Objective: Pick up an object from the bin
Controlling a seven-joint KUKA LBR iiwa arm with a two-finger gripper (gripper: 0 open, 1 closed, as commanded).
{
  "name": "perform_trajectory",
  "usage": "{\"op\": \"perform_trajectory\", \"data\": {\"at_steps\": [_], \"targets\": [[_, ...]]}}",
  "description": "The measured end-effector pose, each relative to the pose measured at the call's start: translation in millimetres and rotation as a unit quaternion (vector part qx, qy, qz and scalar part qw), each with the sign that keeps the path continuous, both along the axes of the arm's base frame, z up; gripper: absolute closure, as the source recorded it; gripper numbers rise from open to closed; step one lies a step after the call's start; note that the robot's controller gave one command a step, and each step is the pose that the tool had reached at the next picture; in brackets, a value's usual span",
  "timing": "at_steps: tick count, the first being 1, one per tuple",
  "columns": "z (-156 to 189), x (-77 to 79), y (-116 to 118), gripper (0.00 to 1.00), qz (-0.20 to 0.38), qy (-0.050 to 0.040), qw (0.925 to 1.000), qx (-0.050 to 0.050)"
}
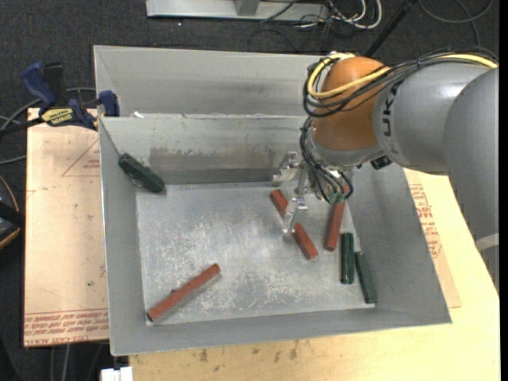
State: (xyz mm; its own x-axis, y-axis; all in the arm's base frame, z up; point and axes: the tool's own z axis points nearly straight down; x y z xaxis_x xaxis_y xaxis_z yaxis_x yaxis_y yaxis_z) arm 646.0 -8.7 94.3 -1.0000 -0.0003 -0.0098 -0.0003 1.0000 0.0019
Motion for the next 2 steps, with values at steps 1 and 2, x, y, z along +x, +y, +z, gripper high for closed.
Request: {"op": "perform_trajectory", "data": {"at_steps": [1,2], "targets": [[-12.7,1.2,-9.6,1.0,0.005,-0.0009,1.0,0.0],[-12.7,1.2,-9.6,1.0,0.005,-0.0009,1.0,0.0]]}}
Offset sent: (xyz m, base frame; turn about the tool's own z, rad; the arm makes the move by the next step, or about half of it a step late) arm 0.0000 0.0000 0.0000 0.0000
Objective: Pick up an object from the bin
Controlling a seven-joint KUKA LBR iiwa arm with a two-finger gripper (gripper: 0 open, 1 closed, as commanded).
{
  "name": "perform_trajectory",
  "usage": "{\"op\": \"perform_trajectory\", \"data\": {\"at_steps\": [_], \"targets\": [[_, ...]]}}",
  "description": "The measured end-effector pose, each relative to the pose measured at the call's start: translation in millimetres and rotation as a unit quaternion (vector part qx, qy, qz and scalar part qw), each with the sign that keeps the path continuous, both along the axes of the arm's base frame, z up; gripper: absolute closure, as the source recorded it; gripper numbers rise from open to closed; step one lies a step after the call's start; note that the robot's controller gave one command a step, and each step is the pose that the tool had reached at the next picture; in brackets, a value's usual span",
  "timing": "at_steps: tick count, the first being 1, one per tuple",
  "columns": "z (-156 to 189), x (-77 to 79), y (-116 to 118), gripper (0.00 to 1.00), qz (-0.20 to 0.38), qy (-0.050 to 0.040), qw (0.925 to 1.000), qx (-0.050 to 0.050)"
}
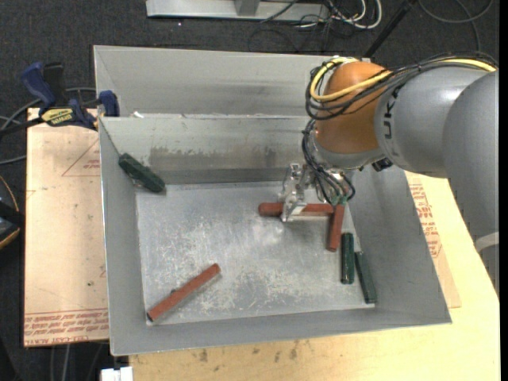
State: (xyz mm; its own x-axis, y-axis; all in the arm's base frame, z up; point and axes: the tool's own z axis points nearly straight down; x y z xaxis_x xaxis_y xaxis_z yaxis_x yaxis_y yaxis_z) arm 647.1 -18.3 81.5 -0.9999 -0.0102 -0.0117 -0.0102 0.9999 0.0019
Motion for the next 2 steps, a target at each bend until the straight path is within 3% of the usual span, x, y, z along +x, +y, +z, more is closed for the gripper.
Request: {"op": "perform_trajectory", "data": {"at_steps": [1,2], "targets": [[28,-13.6,-11,1.0,0.012,0.0078,0.9999,0.0],[149,-4.8,-12,1.0,-0.01,0.0041,0.9999,0.0]]}}
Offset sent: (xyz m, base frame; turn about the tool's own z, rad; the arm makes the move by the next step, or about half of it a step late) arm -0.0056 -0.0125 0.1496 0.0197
